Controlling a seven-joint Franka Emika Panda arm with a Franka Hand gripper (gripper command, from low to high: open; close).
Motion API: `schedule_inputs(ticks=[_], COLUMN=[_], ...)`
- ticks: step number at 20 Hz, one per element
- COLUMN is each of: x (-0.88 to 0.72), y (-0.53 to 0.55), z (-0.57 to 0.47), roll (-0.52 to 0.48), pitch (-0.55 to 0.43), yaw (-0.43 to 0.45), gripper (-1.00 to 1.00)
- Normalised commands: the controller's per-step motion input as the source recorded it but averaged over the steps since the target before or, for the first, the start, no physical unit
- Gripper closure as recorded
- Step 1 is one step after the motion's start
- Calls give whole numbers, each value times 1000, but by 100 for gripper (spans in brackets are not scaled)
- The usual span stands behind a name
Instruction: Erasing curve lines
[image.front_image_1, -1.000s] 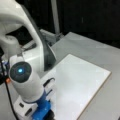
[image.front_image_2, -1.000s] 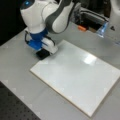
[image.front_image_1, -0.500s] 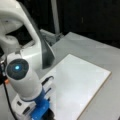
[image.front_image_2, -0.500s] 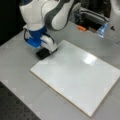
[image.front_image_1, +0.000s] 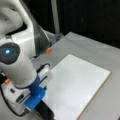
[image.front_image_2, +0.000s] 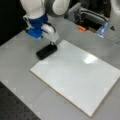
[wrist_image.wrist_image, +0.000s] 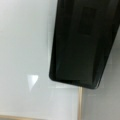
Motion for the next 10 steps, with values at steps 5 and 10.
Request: schedule_inputs(ticks=[5,10], x=[-549,-553], y=[733,877], z=[72,92], roll=[-135,-173], pitch=[-214,-153], yaw=[4,20], gripper=[-100,-100])
